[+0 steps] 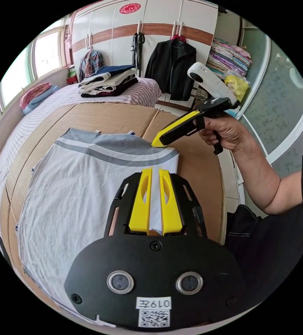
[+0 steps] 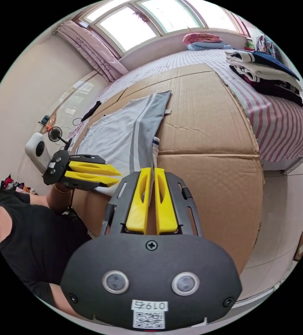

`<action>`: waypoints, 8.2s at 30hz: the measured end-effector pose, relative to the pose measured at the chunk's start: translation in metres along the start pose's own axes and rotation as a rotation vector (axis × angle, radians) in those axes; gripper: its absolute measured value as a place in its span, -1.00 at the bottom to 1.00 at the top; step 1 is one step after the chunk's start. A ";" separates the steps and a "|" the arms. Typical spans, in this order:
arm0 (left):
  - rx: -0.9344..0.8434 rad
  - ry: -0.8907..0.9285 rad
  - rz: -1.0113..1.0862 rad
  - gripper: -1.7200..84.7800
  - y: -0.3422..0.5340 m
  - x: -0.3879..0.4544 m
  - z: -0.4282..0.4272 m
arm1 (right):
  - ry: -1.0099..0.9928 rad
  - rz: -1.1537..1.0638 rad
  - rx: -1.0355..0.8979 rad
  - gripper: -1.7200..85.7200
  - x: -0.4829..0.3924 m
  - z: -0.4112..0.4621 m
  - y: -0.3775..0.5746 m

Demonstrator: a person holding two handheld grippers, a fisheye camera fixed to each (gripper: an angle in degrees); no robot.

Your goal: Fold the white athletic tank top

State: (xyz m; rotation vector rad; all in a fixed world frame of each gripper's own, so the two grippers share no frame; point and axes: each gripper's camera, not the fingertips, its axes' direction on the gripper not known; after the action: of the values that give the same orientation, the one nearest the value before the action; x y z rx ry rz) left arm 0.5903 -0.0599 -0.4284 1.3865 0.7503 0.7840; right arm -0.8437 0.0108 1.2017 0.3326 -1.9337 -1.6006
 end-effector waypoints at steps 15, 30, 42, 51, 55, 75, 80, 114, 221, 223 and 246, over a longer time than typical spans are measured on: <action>-0.070 -0.506 -0.547 -0.94 0.125 -0.061 -0.099 | 0.194 -0.672 0.384 -0.98 -0.312 -0.020 -0.024; -0.076 -0.707 -0.955 -0.94 0.350 -0.184 -0.231 | 0.167 -1.203 0.158 -0.94 -0.642 0.135 -0.042; 0.012 -0.292 -0.965 -0.90 0.379 -0.312 -0.199 | 0.133 -1.233 -0.040 -0.80 -0.708 0.170 -0.079; -0.055 -0.276 -1.018 -0.91 0.374 -0.358 -0.174 | 0.074 -1.213 -0.124 -0.83 -0.717 0.177 -0.107; -0.049 -0.287 -0.994 -0.92 0.372 -0.361 -0.170 | 0.061 -1.184 -0.138 -0.95 -0.717 0.178 -0.118; -0.198 -0.472 -0.840 -0.89 0.321 -0.341 -0.146 | 0.015 -1.144 -0.138 -0.92 -0.686 0.163 -0.142; -0.233 -0.684 -0.821 -0.89 0.307 -0.310 -0.158 | -0.084 -1.118 -0.172 -0.85 -0.669 0.156 -0.149; -0.264 -0.722 -0.867 -0.94 0.272 -0.125 -0.095 | -0.008 -1.210 -0.093 -0.77 -0.599 0.099 -0.112; 0.005 0.207 -0.656 -0.93 0.645 -0.228 -0.094 | 0.280 -1.420 -0.095 -0.97 -0.732 0.121 -0.038; 0.022 0.185 -0.658 -0.93 0.641 -0.230 -0.101 | 0.253 -1.416 -0.100 -0.96 -0.732 0.117 -0.038; 0.041 0.165 -0.893 -0.93 0.592 -0.304 -0.089 | 0.165 -1.288 -0.120 -0.89 -0.698 0.125 -0.072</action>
State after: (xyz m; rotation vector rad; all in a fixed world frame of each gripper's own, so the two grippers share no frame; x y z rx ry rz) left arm 0.3266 -0.2492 0.1597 0.8723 1.3785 0.1695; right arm -0.3797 0.4743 0.9219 1.8482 -1.4613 -2.2555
